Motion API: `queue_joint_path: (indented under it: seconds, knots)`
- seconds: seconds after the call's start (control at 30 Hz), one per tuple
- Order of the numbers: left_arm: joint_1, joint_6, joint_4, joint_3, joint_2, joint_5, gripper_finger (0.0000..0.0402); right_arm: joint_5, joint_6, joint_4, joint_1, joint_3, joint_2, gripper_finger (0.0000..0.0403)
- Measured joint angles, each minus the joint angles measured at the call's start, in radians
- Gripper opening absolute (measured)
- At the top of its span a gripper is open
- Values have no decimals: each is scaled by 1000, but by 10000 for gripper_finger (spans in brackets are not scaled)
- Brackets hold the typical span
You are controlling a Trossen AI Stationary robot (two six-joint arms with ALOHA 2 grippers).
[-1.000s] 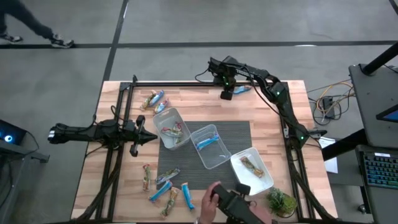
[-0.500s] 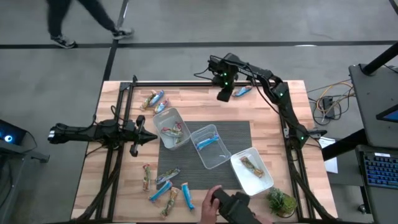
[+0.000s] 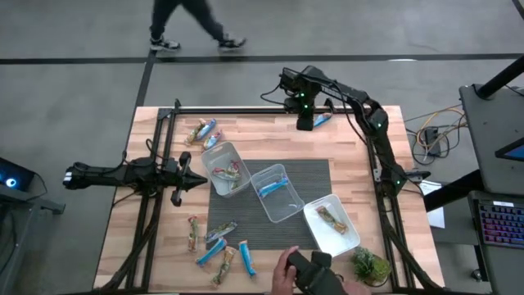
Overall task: Pick and place Granola Bars by type
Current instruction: Put the yellow granola bar into the white bin
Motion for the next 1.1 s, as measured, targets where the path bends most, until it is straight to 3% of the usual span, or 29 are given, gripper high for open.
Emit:
queue_joint_path:
  seconds: [0.13,0.43,0.6,0.87,1.1]
  knots:
    - [0,0,0,0,0,0,0,0,-10,65,1,-111,-70,9]
    - [0,0,0,0,0,0,0,0,-59,399,3,-466,-304,23]
    - [0,0,0,0,0,0,0,28,-32,407,-16,-562,-347,84]
    - [0,0,0,0,0,0,0,103,-103,498,-31,-594,-344,206]
    - [0,0,0,0,0,0,0,104,-216,582,-35,-652,-344,245]
